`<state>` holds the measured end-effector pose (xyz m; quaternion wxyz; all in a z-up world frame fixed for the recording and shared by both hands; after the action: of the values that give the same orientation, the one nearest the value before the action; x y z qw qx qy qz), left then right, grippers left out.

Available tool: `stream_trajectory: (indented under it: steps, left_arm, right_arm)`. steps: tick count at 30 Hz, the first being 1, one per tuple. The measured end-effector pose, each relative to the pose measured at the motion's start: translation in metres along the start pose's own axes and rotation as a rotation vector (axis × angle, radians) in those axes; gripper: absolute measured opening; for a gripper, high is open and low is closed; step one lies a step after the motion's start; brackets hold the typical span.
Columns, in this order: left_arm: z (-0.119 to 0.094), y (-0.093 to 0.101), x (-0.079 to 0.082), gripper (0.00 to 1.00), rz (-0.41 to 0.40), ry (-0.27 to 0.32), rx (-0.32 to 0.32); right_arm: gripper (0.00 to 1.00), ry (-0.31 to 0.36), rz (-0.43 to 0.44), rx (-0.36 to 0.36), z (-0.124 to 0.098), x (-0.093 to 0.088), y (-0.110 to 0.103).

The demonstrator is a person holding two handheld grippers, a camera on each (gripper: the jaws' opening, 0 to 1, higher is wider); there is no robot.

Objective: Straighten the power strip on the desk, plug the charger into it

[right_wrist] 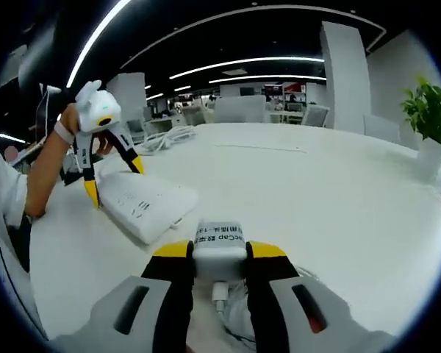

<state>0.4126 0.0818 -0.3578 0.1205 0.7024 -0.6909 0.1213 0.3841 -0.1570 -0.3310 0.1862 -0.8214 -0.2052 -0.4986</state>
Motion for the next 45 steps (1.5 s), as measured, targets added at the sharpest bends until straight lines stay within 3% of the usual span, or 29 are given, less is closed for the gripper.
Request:
stream_trajectory:
  steps: [6, 10, 15, 30, 37, 43, 45]
  left_arm:
    - [0.0, 0.001, 0.001, 0.69, 0.009, -0.006, -0.002]
    - [0.0, 0.001, 0.001, 0.69, 0.014, -0.002, -0.005]
    - [0.0, 0.002, 0.001, 0.69, 0.017, -0.002, -0.006]
    - [0.0, 0.004, 0.0, 0.69, 0.028, 0.001, -0.009]
    - [0.001, 0.008, 0.001, 0.69, 0.037, 0.007, -0.013]
    - [0.001, 0.01, 0.002, 0.69, 0.04, 0.007, -0.013]
    - [0.001, 0.01, 0.002, 0.69, 0.041, 0.004, -0.014]
  right_arm:
    - [0.26, -0.075, -0.032, 0.047, -0.011, 0.035, -0.023]
    - [0.26, -0.138, -0.039, 0.121, -0.013, 0.051, -0.055]
    - [0.26, -0.235, -0.035, 0.155, 0.002, 0.042, -0.076]
    - [0.27, -0.349, 0.003, 0.112, 0.022, 0.02, -0.078]
    - [0.27, -0.368, 0.035, 0.076, 0.022, 0.022, -0.079]
    - [0.27, -0.413, 0.129, -0.003, 0.024, 0.026, -0.079]
    - [0.27, -0.453, 0.069, -0.021, 0.023, 0.024, -0.079]
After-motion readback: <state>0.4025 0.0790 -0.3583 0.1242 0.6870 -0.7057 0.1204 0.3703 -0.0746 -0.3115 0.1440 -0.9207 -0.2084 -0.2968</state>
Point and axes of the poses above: the point that each gripper's makers call its tool centre point, and the gripper's own axes: z roughly forward along the fingers, y roughly to its right, x roughly out of its top, the point moved 2 cm from there along -z, roughly backward along the fingers, and after that the axes turned 2 degrees about z, right-handed, at the moved point
